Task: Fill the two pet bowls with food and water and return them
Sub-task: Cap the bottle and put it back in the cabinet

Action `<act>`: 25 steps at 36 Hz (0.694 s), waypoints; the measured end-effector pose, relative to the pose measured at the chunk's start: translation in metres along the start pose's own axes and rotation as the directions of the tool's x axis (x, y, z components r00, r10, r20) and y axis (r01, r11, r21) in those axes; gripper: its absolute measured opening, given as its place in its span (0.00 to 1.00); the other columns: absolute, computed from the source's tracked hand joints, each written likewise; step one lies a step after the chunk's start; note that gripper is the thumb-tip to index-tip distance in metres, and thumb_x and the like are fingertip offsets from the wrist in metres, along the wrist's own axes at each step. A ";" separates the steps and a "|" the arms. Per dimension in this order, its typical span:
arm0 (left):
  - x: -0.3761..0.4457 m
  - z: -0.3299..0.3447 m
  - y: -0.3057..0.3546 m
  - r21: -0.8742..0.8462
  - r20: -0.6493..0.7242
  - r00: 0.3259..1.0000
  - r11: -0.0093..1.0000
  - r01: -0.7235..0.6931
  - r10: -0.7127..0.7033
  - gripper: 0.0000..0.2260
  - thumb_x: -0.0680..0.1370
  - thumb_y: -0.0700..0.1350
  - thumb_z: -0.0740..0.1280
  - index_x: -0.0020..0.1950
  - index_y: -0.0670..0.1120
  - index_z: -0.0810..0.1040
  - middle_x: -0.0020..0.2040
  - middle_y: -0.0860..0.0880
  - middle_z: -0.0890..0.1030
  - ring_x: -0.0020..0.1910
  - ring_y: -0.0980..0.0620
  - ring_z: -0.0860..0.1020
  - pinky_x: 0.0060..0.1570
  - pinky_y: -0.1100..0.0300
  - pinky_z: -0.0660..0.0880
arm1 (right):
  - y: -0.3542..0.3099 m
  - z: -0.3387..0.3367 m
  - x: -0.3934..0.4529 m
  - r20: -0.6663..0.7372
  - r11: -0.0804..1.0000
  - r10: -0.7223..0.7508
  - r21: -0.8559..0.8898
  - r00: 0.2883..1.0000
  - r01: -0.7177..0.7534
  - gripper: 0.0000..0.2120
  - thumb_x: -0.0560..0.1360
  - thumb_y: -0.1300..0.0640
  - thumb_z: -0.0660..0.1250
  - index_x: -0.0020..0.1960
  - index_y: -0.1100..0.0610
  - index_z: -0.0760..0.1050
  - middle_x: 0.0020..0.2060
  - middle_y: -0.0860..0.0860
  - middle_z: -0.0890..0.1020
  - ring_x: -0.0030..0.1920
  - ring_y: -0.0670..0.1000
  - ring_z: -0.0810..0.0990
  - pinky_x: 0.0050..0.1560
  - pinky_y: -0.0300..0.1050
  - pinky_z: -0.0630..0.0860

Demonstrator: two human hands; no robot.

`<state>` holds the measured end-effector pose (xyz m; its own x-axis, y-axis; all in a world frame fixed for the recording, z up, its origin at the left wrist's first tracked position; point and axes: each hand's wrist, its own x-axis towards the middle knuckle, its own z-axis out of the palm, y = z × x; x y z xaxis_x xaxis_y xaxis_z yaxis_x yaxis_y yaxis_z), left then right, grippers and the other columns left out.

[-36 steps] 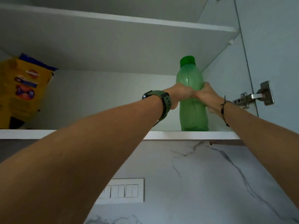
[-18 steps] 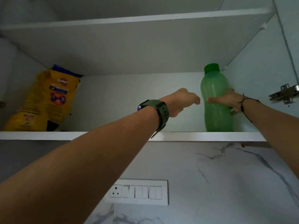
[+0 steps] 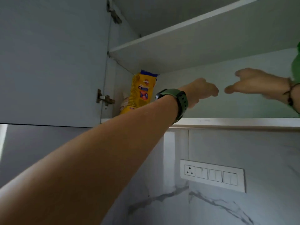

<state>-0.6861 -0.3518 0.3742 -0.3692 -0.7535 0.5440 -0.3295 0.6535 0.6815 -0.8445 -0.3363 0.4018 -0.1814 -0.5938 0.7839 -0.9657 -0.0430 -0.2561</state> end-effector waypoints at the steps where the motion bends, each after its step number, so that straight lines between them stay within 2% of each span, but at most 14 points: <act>1: -0.004 -0.006 -0.002 0.037 -0.025 1.000 0.999 -0.001 0.002 0.26 0.75 0.42 0.66 0.71 0.38 0.64 0.70 0.38 0.67 0.68 0.41 0.68 0.63 0.55 0.69 | -0.017 0.007 -0.009 0.048 0.999 -0.027 0.036 0.998 0.025 0.30 0.73 0.54 0.70 0.68 0.67 0.65 0.68 0.62 0.68 0.67 0.61 0.67 0.64 0.49 0.66; 3: -0.020 -0.022 -0.005 0.075 -0.047 0.999 0.997 0.026 -0.022 0.25 0.74 0.40 0.67 0.70 0.38 0.65 0.67 0.39 0.70 0.66 0.43 0.70 0.60 0.58 0.70 | -0.049 0.021 -0.022 0.091 0.993 -0.072 0.096 0.993 0.063 0.26 0.73 0.54 0.70 0.64 0.69 0.69 0.65 0.64 0.71 0.65 0.62 0.70 0.64 0.52 0.67; 4: -0.030 -0.033 -0.007 0.102 -0.059 0.998 0.994 0.026 -0.020 0.21 0.75 0.39 0.65 0.67 0.36 0.67 0.61 0.40 0.73 0.60 0.44 0.72 0.55 0.62 0.70 | -0.064 0.027 -0.026 0.086 0.990 -0.121 0.078 0.989 0.114 0.24 0.73 0.55 0.69 0.61 0.70 0.72 0.63 0.65 0.74 0.63 0.62 0.72 0.62 0.53 0.69; 6: -0.045 -0.058 -0.011 0.134 -0.092 0.995 0.990 0.038 -0.026 0.04 0.78 0.36 0.60 0.50 0.38 0.72 0.47 0.47 0.71 0.49 0.51 0.69 0.41 0.71 0.67 | -0.095 0.037 -0.037 0.056 0.974 -0.207 0.104 0.977 0.201 0.19 0.74 0.54 0.67 0.55 0.70 0.76 0.56 0.66 0.78 0.57 0.63 0.76 0.55 0.52 0.72; 8: -0.059 -0.085 -0.019 0.270 -0.157 0.987 0.963 0.001 0.043 0.10 0.79 0.38 0.59 0.39 0.47 0.70 0.40 0.51 0.71 0.41 0.53 0.71 0.39 0.72 0.69 | -0.122 0.047 -0.045 0.047 0.950 -0.269 0.179 0.962 0.257 0.18 0.74 0.54 0.65 0.51 0.70 0.78 0.50 0.66 0.81 0.53 0.64 0.78 0.50 0.51 0.72; 10: -0.072 -0.110 -0.026 0.415 -0.197 0.977 0.910 0.007 0.082 0.09 0.78 0.42 0.60 0.38 0.48 0.72 0.39 0.51 0.75 0.42 0.49 0.77 0.46 0.59 0.77 | -0.145 0.054 -0.058 0.038 0.899 -0.317 0.330 0.948 0.288 0.13 0.73 0.57 0.65 0.39 0.68 0.76 0.38 0.61 0.82 0.44 0.60 0.79 0.41 0.47 0.72; 11: -0.077 -0.123 -0.028 0.452 -0.238 0.967 0.892 0.025 0.094 0.07 0.77 0.43 0.61 0.39 0.45 0.73 0.40 0.49 0.77 0.44 0.48 0.80 0.45 0.58 0.79 | -0.157 0.057 -0.065 0.021 0.863 -0.329 0.412 0.944 0.291 0.13 0.72 0.59 0.65 0.32 0.64 0.71 0.29 0.55 0.78 0.37 0.54 0.76 0.35 0.44 0.69; 13: -0.095 -0.146 -0.031 0.502 -0.312 0.943 0.863 0.060 0.117 0.09 0.77 0.42 0.61 0.36 0.46 0.71 0.36 0.51 0.74 0.38 0.55 0.78 0.32 0.72 0.73 | -0.178 0.063 -0.076 -0.009 0.793 -0.384 0.509 0.923 0.335 0.16 0.71 0.61 0.65 0.27 0.59 0.63 0.26 0.55 0.69 0.33 0.50 0.70 0.33 0.43 0.62; 15: -0.112 -0.176 -0.034 0.589 -0.379 0.911 0.802 0.102 0.163 0.13 0.78 0.42 0.60 0.33 0.50 0.67 0.33 0.54 0.70 0.34 0.57 0.74 0.25 0.75 0.67 | -0.205 0.068 -0.085 -0.022 0.728 -0.450 0.570 0.893 0.381 0.19 0.71 0.61 0.65 0.26 0.59 0.61 0.27 0.57 0.63 0.33 0.54 0.65 0.32 0.44 0.58; 17: -0.127 -0.204 -0.036 0.671 -0.431 0.880 0.722 0.166 0.199 0.13 0.78 0.43 0.60 0.33 0.49 0.66 0.33 0.54 0.69 0.34 0.54 0.72 0.25 0.73 0.67 | -0.231 0.073 -0.094 -0.041 0.680 -0.500 0.601 0.865 0.421 0.16 0.72 0.60 0.65 0.28 0.65 0.68 0.27 0.60 0.68 0.33 0.54 0.68 0.31 0.43 0.59; 18: -0.134 -0.219 -0.038 0.697 -0.475 0.853 0.684 0.214 0.217 0.11 0.77 0.43 0.60 0.34 0.47 0.68 0.34 0.52 0.69 0.37 0.51 0.72 0.28 0.70 0.68 | -0.247 0.076 -0.098 -0.055 0.657 -0.531 0.604 0.845 0.452 0.14 0.73 0.59 0.65 0.36 0.70 0.74 0.31 0.64 0.74 0.34 0.56 0.72 0.32 0.43 0.64; 20: -0.155 -0.246 -0.037 0.738 -0.553 0.793 0.591 0.324 0.255 0.04 0.77 0.42 0.60 0.45 0.43 0.72 0.44 0.48 0.72 0.46 0.47 0.71 0.42 0.60 0.73 | -0.279 0.079 -0.107 -0.101 0.588 -0.623 0.593 0.776 0.550 0.17 0.74 0.57 0.64 0.53 0.71 0.75 0.49 0.67 0.80 0.46 0.61 0.80 0.43 0.49 0.76; 22: -0.174 -0.272 -0.034 0.776 -0.596 0.737 0.468 0.423 0.321 0.10 0.77 0.41 0.60 0.57 0.40 0.73 0.57 0.42 0.73 0.57 0.43 0.70 0.56 0.53 0.70 | -0.312 0.081 -0.119 -0.178 0.499 -0.695 0.577 0.696 0.646 0.18 0.76 0.55 0.64 0.62 0.64 0.74 0.60 0.58 0.78 0.59 0.55 0.77 0.55 0.42 0.72; 25: -0.201 -0.303 -0.029 0.800 -0.599 0.692 0.295 0.522 0.402 0.16 0.76 0.41 0.61 0.62 0.38 0.72 0.64 0.39 0.71 0.65 0.41 0.67 0.61 0.50 0.67 | -0.355 0.082 -0.136 -0.333 0.322 -0.757 0.557 0.562 0.765 0.17 0.76 0.55 0.64 0.64 0.58 0.74 0.61 0.52 0.77 0.62 0.49 0.74 0.58 0.37 0.66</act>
<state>-0.3386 -0.2417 0.3936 0.1327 -0.3018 0.9441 -0.9854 -0.1427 0.0929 -0.4618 -0.3058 0.3395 0.5674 -0.0332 0.8228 -0.3467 -0.9159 0.2021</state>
